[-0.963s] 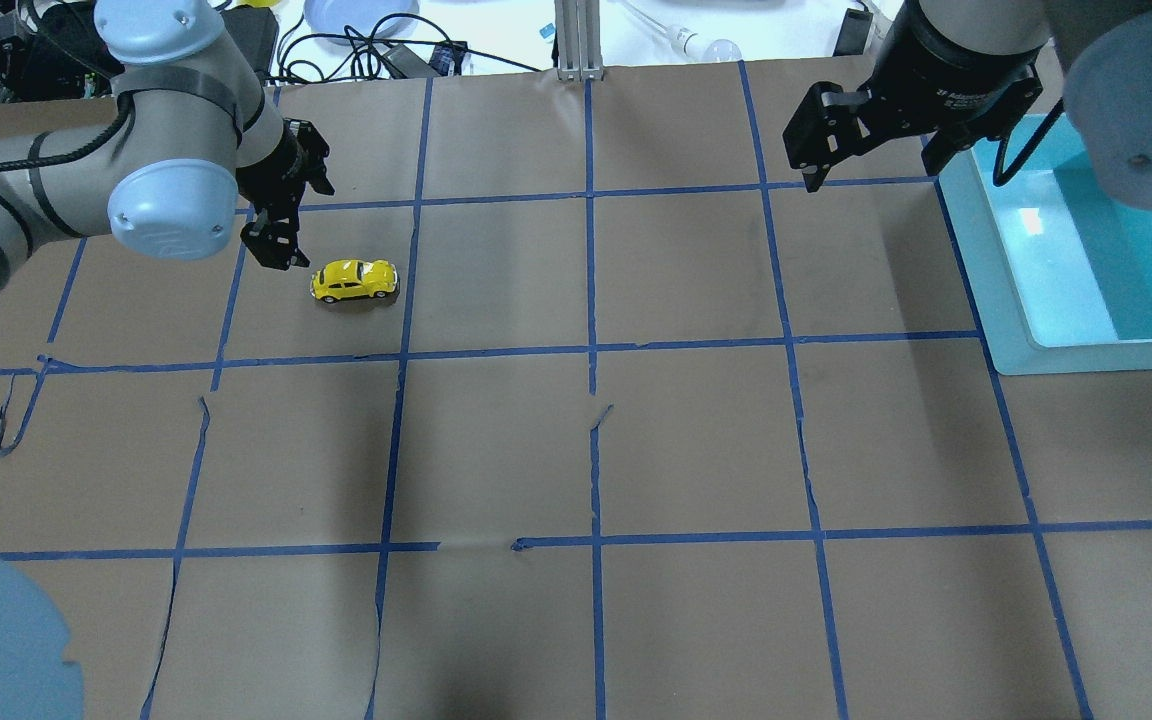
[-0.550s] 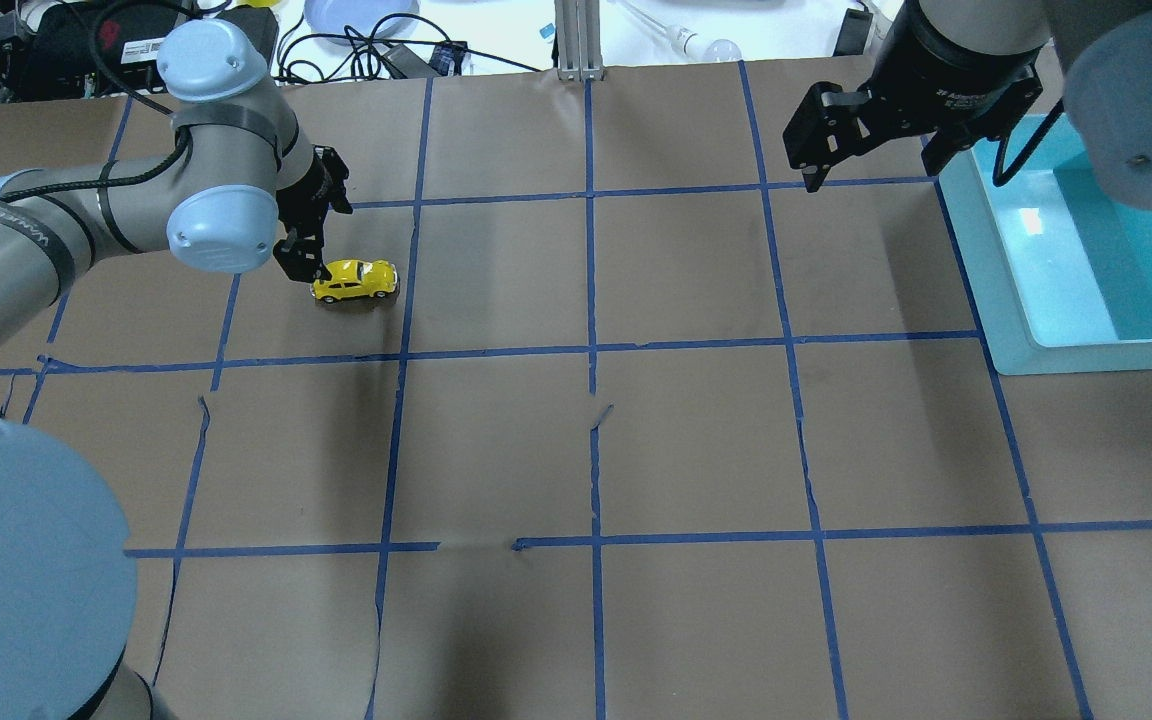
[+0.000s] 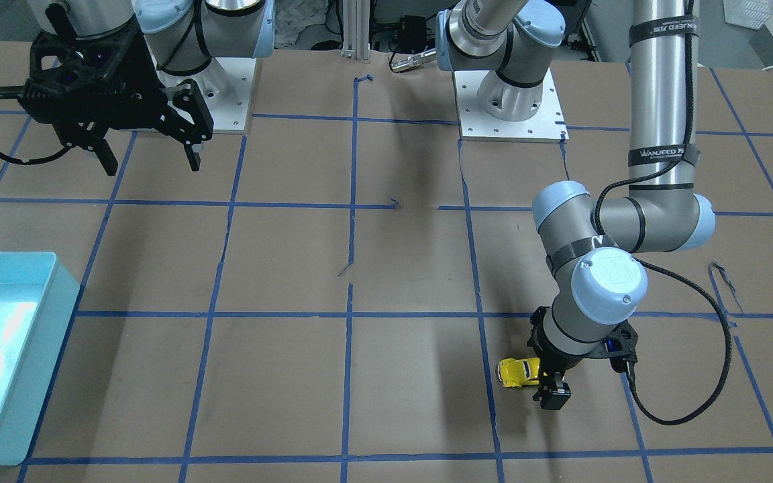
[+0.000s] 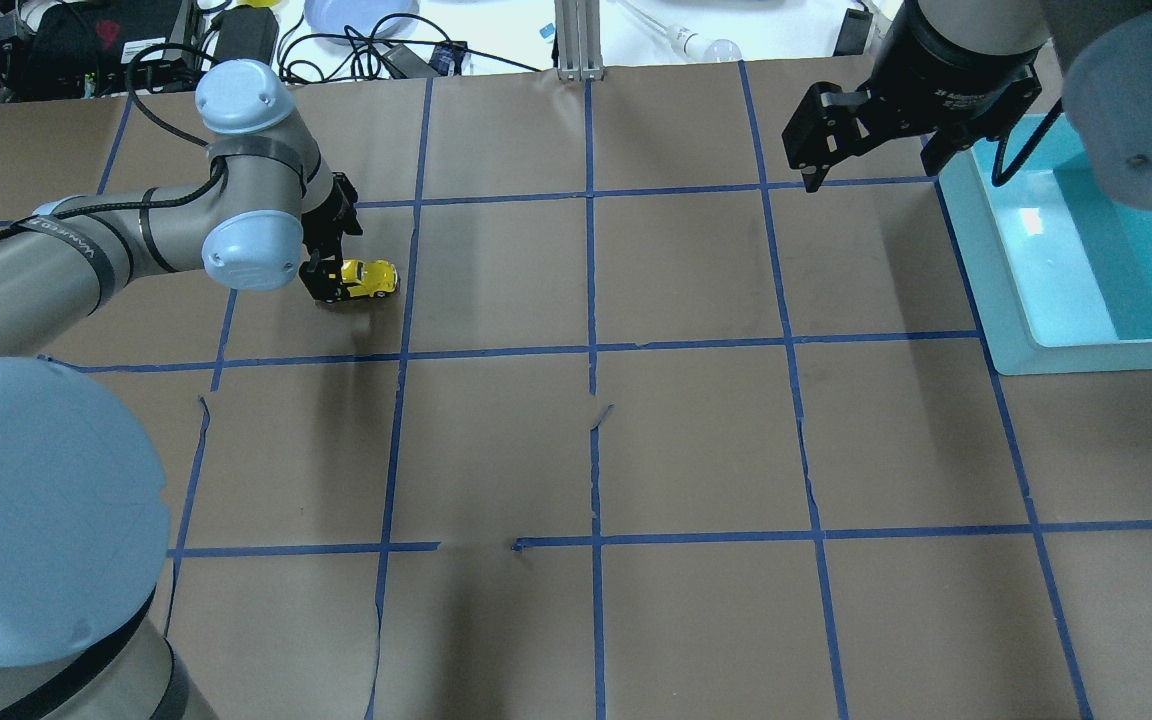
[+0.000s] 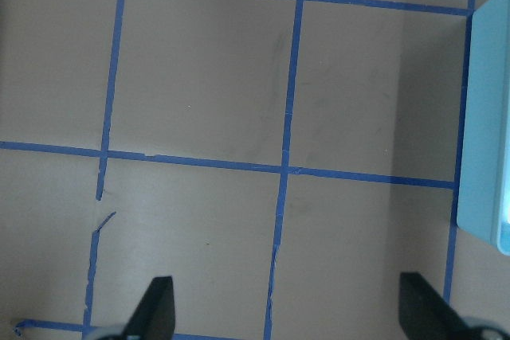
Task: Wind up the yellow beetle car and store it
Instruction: 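Lower the left gripper and grasp the yellow car, then slide the held car along the table toward the blue tray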
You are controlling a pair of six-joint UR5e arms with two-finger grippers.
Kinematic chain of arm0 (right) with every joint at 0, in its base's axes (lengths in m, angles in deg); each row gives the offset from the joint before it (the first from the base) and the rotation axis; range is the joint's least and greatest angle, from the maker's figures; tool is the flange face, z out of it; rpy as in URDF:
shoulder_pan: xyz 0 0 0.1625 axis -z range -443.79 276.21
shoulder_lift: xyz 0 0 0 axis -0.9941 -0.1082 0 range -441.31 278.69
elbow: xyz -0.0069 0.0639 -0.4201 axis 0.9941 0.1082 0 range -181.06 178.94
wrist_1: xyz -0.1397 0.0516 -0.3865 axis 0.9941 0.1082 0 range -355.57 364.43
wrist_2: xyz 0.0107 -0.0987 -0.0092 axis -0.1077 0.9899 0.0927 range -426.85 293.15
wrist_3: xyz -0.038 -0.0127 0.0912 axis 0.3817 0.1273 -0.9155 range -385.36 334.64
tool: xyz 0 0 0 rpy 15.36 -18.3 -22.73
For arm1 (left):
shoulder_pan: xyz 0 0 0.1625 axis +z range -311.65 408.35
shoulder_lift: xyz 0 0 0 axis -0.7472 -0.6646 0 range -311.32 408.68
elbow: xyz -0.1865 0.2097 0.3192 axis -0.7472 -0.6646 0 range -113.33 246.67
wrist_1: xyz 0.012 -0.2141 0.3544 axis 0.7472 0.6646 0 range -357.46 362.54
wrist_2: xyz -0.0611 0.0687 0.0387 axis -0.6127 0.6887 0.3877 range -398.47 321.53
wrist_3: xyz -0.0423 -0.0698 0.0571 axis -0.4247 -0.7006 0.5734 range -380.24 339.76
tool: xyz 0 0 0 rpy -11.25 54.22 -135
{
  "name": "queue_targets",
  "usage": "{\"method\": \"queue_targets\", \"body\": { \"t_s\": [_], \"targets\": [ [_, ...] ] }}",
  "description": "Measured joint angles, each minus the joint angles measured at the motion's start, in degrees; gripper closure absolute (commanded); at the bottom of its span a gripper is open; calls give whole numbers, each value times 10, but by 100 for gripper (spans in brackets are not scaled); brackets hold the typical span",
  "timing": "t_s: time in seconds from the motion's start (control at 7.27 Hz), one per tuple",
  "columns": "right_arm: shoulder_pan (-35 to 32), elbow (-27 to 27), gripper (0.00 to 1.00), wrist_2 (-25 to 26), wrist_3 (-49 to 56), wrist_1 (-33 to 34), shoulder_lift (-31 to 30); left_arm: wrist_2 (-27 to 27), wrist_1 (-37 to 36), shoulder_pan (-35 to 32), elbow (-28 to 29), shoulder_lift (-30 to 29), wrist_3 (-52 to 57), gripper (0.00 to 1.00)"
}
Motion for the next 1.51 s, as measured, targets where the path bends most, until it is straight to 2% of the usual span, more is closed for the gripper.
{"method": "queue_targets", "body": {
  "t_s": [0.14,0.41,0.69,0.83,1.51],
  "targets": [
    [0,0,0,0,0,0,0,1,1,0,-1,-1,-2,7],
    [0,0,0,0,0,0,-1,3,4,0,-1,-2,-15,10],
    [1,0,0,0,0,0,-1,2,5,0,0,-6,-32,78],
    [1,0,0,0,0,0,-1,1,5,0,1,-8,-38,100],
    [1,0,0,0,0,0,-1,-16,6,-1,12,3,-45,100]
  ]
}}
